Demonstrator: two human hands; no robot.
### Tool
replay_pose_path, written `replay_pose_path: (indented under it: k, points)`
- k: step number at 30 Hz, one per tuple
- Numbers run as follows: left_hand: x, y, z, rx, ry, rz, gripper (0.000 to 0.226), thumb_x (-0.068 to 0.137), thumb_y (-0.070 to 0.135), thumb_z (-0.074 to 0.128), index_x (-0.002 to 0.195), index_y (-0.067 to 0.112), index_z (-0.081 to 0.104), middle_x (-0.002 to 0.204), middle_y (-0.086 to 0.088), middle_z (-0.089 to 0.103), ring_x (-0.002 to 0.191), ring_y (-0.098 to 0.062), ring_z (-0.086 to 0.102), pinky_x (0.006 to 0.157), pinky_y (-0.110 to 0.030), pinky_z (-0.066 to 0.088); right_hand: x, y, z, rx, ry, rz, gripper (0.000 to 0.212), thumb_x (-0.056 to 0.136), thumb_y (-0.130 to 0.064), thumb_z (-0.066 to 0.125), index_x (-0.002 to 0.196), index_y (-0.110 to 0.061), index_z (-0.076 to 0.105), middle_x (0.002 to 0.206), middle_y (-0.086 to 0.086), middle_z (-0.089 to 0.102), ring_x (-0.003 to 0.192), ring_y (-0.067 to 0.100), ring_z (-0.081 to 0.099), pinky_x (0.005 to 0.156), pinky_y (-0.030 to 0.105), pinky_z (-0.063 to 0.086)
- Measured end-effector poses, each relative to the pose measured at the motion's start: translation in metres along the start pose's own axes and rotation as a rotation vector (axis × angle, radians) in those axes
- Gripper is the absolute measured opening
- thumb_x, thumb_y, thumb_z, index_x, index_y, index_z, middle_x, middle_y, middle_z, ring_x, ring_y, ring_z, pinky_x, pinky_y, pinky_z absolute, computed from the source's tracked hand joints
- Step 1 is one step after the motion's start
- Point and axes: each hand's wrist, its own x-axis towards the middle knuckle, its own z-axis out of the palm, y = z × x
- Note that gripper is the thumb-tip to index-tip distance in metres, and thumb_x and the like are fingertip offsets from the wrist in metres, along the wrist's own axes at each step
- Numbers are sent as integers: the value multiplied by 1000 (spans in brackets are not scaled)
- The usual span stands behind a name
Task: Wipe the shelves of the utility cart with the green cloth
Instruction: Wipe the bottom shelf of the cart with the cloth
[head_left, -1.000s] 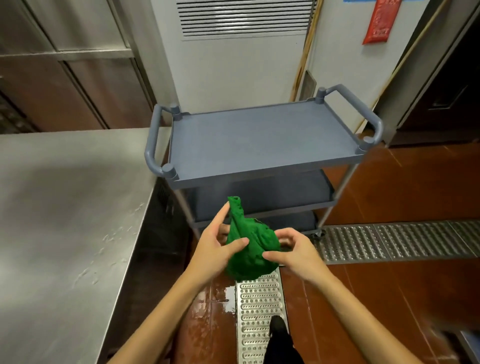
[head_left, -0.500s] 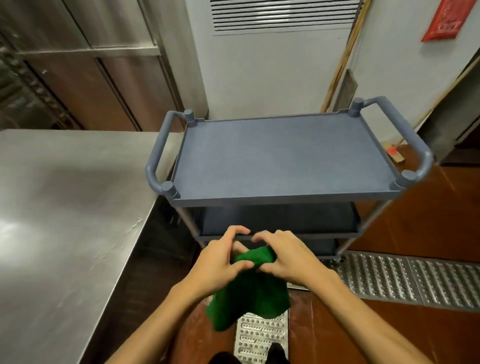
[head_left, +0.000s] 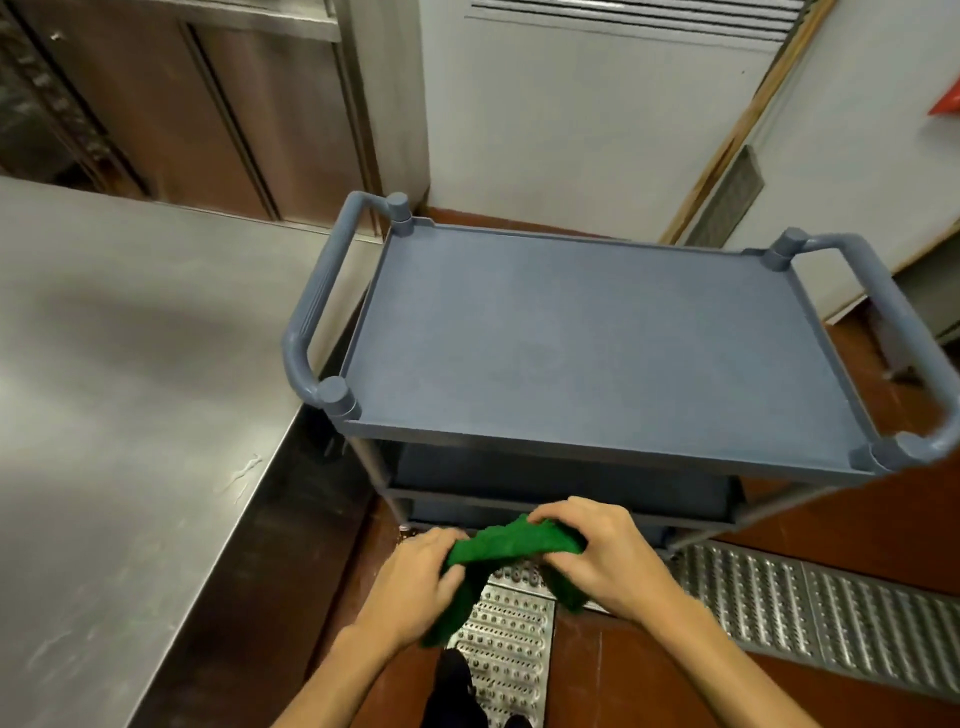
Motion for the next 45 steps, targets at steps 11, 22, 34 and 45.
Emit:
replay_pose_path:
  k: [11, 22, 34, 45]
  points:
    - [41, -94, 112, -131, -252, 3, 41, 87, 41, 58, 125, 29, 47, 109, 23, 36, 106, 0, 40, 92, -17, 34, 40, 99, 108, 77, -98, 153, 47, 85, -9, 60, 100, -51, 45, 101, -27, 60, 95, -5, 59, 82, 12, 42]
    - [114, -284, 334, -64, 115, 17, 46, 80, 26, 53, 126, 29, 51, 126, 12, 56, 126, -9, 47, 107, -29, 40, 93, 286, 300, 87, -38, -82, 45, 80, -8, 67, 114, -36, 62, 106, -22, 66, 98, -6, 64, 85, 8, 45]
    - [222, -409, 427, -32, 423, 174, 30, 98, 58, 38, 114, 33, 45, 94, 20, 53, 83, 4, 57, 74, -9, 38, 187, 428, 431, 588, 266, 182, 20, 83, -18, 73, 83, -37, 77, 90, -15, 76, 88, 3, 70, 82, 15, 52]
    - [271, -410, 408, -281, 38, 105, 27, 73, 43, 62, 92, 25, 66, 82, 1, 71, 77, -16, 70, 69, -40, 57, 230, 481, 413, 803, -88, 398, 19, 71, -15, 62, 73, -4, 78, 91, 21, 75, 75, 27, 74, 60, 31, 61]
